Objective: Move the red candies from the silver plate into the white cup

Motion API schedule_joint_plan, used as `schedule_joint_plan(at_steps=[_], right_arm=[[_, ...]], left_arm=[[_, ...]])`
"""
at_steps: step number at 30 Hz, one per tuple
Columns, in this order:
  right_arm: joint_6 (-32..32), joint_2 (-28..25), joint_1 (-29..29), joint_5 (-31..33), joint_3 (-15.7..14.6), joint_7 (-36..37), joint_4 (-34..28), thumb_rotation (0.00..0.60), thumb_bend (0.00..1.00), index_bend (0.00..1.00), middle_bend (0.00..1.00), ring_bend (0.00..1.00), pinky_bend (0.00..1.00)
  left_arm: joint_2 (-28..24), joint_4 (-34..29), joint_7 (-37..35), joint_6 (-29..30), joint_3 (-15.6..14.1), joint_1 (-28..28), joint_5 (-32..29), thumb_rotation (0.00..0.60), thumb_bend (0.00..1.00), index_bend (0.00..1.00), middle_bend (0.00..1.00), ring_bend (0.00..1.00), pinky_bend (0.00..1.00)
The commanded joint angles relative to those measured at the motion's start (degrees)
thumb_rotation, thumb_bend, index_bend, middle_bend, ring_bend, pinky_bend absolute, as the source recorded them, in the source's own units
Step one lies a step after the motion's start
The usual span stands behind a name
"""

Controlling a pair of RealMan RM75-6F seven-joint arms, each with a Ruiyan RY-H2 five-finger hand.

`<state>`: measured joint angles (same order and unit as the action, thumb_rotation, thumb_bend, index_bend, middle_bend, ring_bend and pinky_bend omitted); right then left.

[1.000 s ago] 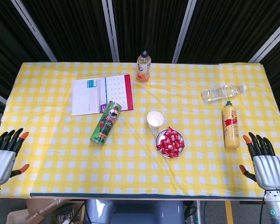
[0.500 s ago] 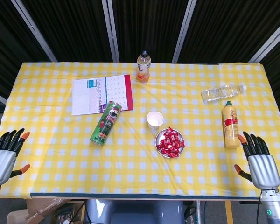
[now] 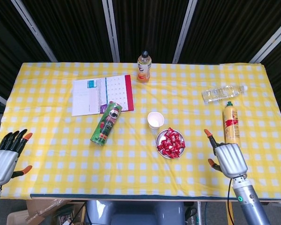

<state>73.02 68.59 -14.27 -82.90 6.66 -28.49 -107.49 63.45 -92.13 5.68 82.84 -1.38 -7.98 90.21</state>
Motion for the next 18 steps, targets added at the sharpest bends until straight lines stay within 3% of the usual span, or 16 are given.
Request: schedule_joint_plan(at_steps=[1, 9, 18], right_arm=[[-5.7, 5.4, -5.4, 9.1, 2.4, -11.6, -4.3, 0.600, 0.29, 0.10, 0.74, 0.79, 0.82], [-7.5, 14.3, -11.2, 23.5, 3.8, -23.8, -2.5, 0.600, 0.29, 0.10, 0.74, 0.79, 0.82], [-6.5, 19.1, -14.7, 30.5, 3.9, -27.2, 0.1, 0.600, 0.29, 0.10, 0.74, 0.79, 0.82]], left_arm=[[-0.2, 0.0, -0.6, -0.4, -0.1, -0.2, 0.0, 0.600, 0.03, 0.00, 0.00, 0.00, 0.00], [-0.4, -0.1, -1.1, -1.2, 0.2, -0.5, -0.3, 0.600, 0.03, 0.00, 0.00, 0.00, 0.00], [-0.6, -0.7, -1.1, -2.2, 0.2, -0.9, -0.7, 0.600, 0.03, 0.00, 0.00, 0.00, 0.00]])
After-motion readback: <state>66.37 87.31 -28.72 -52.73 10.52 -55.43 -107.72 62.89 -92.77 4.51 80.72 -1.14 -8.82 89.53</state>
